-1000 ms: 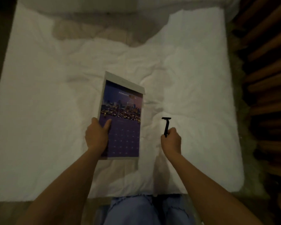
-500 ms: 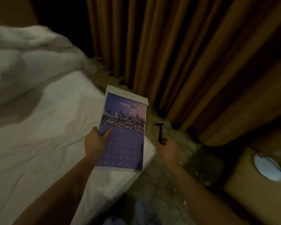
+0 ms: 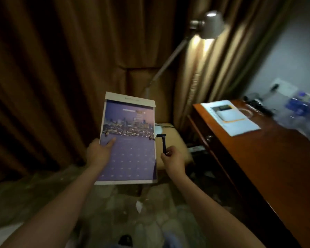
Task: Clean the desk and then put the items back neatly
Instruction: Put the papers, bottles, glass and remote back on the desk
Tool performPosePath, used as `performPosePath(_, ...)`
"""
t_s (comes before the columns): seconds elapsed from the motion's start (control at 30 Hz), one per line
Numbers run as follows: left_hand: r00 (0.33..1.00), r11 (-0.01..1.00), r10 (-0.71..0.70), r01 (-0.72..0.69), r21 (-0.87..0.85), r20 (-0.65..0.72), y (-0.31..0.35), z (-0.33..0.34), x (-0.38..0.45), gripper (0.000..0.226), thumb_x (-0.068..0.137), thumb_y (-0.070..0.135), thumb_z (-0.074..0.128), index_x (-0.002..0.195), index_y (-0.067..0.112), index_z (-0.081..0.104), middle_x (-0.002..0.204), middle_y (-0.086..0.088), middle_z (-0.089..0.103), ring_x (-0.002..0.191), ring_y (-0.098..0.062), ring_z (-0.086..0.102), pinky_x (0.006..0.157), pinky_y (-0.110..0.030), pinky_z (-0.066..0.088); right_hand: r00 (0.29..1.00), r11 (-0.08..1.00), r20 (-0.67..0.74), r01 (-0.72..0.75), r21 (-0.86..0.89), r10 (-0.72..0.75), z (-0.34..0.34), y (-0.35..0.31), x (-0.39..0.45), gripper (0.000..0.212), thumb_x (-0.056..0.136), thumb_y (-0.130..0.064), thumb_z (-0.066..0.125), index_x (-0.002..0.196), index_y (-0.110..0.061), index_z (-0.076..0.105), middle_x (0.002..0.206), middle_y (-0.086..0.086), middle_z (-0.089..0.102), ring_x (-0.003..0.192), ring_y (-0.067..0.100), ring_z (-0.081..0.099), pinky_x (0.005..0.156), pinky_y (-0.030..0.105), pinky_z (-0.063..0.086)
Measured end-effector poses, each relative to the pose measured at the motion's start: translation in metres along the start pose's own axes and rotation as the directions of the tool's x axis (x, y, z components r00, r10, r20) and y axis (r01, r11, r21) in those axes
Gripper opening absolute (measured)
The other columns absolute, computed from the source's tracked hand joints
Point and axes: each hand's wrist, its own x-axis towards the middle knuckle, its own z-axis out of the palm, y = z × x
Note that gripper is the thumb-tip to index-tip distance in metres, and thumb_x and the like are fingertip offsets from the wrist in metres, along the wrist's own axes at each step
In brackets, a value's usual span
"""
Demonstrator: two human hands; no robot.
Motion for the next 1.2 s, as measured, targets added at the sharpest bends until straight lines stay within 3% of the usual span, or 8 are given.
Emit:
performPosePath(0.13, 0.975, 0.991, 0.097, -0.077, -0.106, 0.2, 0.063, 0.097, 0.004, 0.046, 0.089, 0.037, 0.061, 0.115, -0.001, 0.059, 0.109, -0.014, 0.061, 0.101, -0.036, 0.057, 0.087, -0.04, 0.046, 0.97, 0.988, -0.213, -0.087, 0.129, 0.113, -0.078, 0.04, 0.029, 0.006, 0.09, -0.012, 0.06, 0.094, -0.016, 0.057, 0.091, -0.002, 0.06, 0.084, 0.013, 0.06, 0.075, 0.028, 0.052)
performPosePath(0.23, 0.932, 0.986, 0.143, -0.105, -0.13, 0.332, 0.099, 0.17, -0.002, 0.045, 0.089, 0.035, 0.062, 0.118, 0.0, 0.059, 0.113, -0.016, 0.062, 0.105, -0.038, 0.058, 0.09, -0.043, 0.047, 0.915, 0.975, -0.352, -0.144, 0.171, 0.197, -0.131, 0.072, 0.051, 0.006, 0.089, -0.011, 0.061, 0.088, -0.016, 0.057, 0.085, -0.004, 0.059, 0.076, 0.008, 0.058, 0.062, 0.021, 0.046)
performPosePath(0.33, 0.869, 0.974, 0.225, -0.187, -0.127, 0.441, 0.133, 0.24, -0.002, 0.041, 0.087, 0.038, 0.064, 0.109, 0.003, 0.064, 0.106, -0.015, 0.066, 0.099, -0.036, 0.06, 0.089, -0.043, 0.049, 0.845, 0.95, -0.449, -0.202, 0.237, 0.291, -0.178, 0.101, 0.078, 0.007, 0.09, -0.012, 0.06, 0.086, -0.015, 0.055, 0.086, 0.001, 0.059, 0.077, 0.018, 0.061, 0.063, 0.029, 0.053)
performPosePath(0.47, 0.751, 0.952, 0.294, -0.282, -0.115, 0.591, 0.181, 0.333, 0.001, 0.04, 0.086, 0.038, 0.066, 0.101, 0.001, 0.066, 0.1, -0.016, 0.068, 0.091, -0.036, 0.062, 0.079, -0.039, 0.049, 0.739, 0.927, -0.563, -0.254, 0.276, 0.37, -0.234, 0.134, 0.104, 0.005, 0.092, -0.01, 0.057, 0.096, -0.006, 0.059, 0.088, 0.002, 0.057, 0.072, 0.01, 0.052, 0.057, 0.018, 0.042)
performPosePath(0.73, 0.478, 0.894, 0.349, -0.427, -0.134, 0.806, 0.238, 0.489, -0.057, 0.055, 0.086, 0.039, 0.065, 0.114, -0.008, 0.058, 0.114, -0.026, 0.061, 0.106, -0.043, 0.055, 0.086, -0.045, 0.044, 0.35, 0.774, -0.717, -0.473, 0.42, 0.603, -0.309, 0.214, 0.07, 0.002, 0.09, -0.011, 0.06, 0.089, -0.012, 0.06, 0.086, -0.001, 0.058, 0.071, 0.008, 0.051, 0.058, 0.02, 0.041)
performPosePath(0.9, 0.315, 0.837, 0.285, -0.542, -0.075, 0.905, 0.232, 0.559, -0.12, 0.05, 0.09, 0.043, 0.058, 0.093, -0.007, 0.058, 0.086, -0.02, 0.056, 0.083, -0.038, 0.053, 0.069, -0.039, 0.038, 0.155, 0.656, -0.711, -0.556, 0.511, 0.686, -0.344, 0.26, 0.037, 0.008, 0.09, -0.015, 0.062, 0.096, -0.01, 0.066, 0.093, 0.002, 0.062, 0.084, 0.017, 0.057, 0.068, 0.028, 0.042)
performPosePath(1.07, 0.246, 0.812, 0.194, -0.584, -0.015, 0.95, 0.232, 0.624, -0.172, 0.042, 0.09, 0.043, 0.056, 0.079, 0.003, 0.049, 0.072, -0.013, 0.051, 0.069, -0.026, 0.05, 0.061, -0.034, 0.038, 0.087, 0.599, -0.696, -0.592, 0.539, 0.713, -0.391, 0.309, 0.028, 0.005, 0.091, -0.017, 0.061, 0.087, -0.015, 0.062, 0.088, 0.001, 0.062, 0.068, 0.018, 0.057, 0.056, 0.031, 0.045)
performPosePath(1.2, 0.262, 0.798, 0.209, -0.602, -0.01, 0.942, 0.249, 0.677, -0.193, 0.044, 0.09, 0.045, 0.056, 0.078, 0.002, 0.052, 0.072, -0.015, 0.057, 0.064, -0.029, 0.055, 0.055, -0.031, 0.043, 0.118, 0.59, -0.674, -0.608, 0.532, 0.729, -0.447, 0.348, 0.046, 0.018, 0.089, -0.021, 0.064, 0.074, -0.023, 0.056, 0.087, 0.002, 0.061, 0.076, 0.023, 0.061, 0.07, 0.042, 0.054)
